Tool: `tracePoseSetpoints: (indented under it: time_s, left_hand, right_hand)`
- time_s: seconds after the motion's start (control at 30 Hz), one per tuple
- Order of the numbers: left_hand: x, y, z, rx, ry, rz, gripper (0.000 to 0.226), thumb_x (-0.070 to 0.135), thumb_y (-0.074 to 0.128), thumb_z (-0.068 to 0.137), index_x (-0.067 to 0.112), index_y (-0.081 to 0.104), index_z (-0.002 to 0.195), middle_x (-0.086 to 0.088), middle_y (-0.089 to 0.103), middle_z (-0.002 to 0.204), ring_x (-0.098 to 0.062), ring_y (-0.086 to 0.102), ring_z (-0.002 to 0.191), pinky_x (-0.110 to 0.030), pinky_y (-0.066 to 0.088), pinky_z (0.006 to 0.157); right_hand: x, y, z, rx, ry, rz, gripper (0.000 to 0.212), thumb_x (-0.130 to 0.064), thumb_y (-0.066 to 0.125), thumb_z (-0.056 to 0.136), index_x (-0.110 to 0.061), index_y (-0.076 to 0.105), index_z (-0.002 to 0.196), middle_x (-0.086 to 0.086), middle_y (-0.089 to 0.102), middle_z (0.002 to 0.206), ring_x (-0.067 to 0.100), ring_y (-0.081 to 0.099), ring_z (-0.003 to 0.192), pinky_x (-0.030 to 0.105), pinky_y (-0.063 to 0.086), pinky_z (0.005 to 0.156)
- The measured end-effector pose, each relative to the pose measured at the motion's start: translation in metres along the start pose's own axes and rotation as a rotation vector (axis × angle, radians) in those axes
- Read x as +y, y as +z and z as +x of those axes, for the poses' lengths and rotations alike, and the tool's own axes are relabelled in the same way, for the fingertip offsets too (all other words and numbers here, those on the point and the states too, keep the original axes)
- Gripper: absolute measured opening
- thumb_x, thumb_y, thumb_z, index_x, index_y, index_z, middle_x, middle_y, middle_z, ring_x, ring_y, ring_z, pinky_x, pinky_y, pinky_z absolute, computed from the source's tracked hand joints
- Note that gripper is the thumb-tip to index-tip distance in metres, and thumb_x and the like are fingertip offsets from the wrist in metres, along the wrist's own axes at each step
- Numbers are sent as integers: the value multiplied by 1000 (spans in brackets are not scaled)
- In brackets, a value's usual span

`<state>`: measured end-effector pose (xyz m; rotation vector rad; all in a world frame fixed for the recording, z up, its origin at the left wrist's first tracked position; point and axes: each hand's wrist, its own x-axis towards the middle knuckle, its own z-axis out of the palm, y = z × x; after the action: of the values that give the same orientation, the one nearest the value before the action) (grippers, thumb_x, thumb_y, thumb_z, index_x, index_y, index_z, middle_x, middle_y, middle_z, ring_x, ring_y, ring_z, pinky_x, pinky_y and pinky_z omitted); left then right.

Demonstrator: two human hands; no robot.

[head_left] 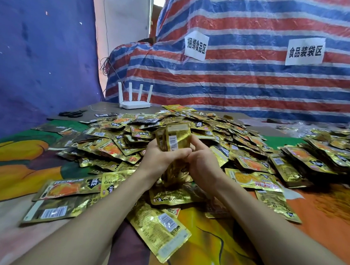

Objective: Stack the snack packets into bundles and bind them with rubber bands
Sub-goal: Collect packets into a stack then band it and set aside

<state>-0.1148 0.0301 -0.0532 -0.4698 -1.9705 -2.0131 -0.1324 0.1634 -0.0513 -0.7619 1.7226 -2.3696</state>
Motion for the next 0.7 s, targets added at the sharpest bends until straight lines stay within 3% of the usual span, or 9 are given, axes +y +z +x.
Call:
tracePoseSetpoints:
  time_s: [0.1, 0.2, 0.27, 0.37, 0.47, 0.57, 0.63, 0.7]
  left_hand:
    - [-1, -1, 0, -7, 6, 14, 17, 12, 78, 69, 24, 80, 81, -4, 78, 87, -23, 75, 84, -34, 61, 75]
    - [-7, -2, 2, 47, -20, -8, 27, 13, 74, 63, 16, 75, 90, -6, 77, 87, -27, 73, 86, -38, 60, 74]
    - [-9, 0, 4, 78, -11, -15, 40, 8, 74, 68, 11, 68, 107, -2, 75, 86, -23, 73, 85, -27, 58, 66]
    - [-10, 4, 4, 63, 58, -26, 49, -1, 70, 78, 4, 56, 124, -5, 73, 92, -20, 74, 85, -20, 56, 65]
    - [-11, 5, 5, 87, 172, 30, 52, -10, 66, 82, 1, 50, 130, -7, 64, 91, -17, 67, 81, -17, 55, 67]
    - [-10, 2, 8, 168, 181, 28, 55, -6, 67, 83, 10, 53, 134, -1, 61, 84, -9, 61, 68, -16, 53, 61]
    - [-8, 0, 9, 209, 177, -50, 67, -1, 68, 81, 36, 55, 135, 3, 61, 81, -8, 59, 66, -20, 54, 61]
    - [-7, 0, 10, 238, 193, -56, 75, 6, 72, 78, 58, 50, 128, 10, 60, 75, -5, 58, 66, -21, 54, 64]
  right_hand:
    - [-1, -2, -2, -94, 4, -173, 77, 11, 38, 62, -30, 63, 122, 9, 70, 119, 28, 66, 114, 34, 57, 83]
    - [-3, -5, -5, -102, -37, -488, 71, 12, 46, 72, -41, 63, 115, -7, 72, 112, 8, 68, 105, 23, 57, 79]
    - [-7, -5, -6, -79, -68, -650, 66, 16, 46, 77, -33, 63, 116, -6, 71, 109, 2, 68, 99, 17, 55, 75]
    - [-16, -7, -8, -44, -45, -756, 64, 18, 49, 79, -15, 55, 133, 4, 66, 115, 13, 65, 101, 15, 52, 71]
    - [-38, -15, -11, -68, 43, -914, 48, 9, 65, 80, -11, 59, 123, 8, 65, 111, 21, 64, 100, 24, 57, 73]
    - [-59, -25, -20, -273, 186, -1100, 38, -24, 88, 75, -20, 69, 107, -2, 68, 107, 17, 65, 98, 34, 53, 82]
    - [-62, -22, -28, -417, 333, -1246, 51, -40, 91, 67, -33, 70, 113, -20, 62, 109, 7, 60, 103, 29, 52, 81]
    - [-57, -14, -31, -479, 425, -1322, 59, -41, 91, 66, -40, 68, 120, -26, 55, 111, 6, 56, 108, 28, 53, 81]
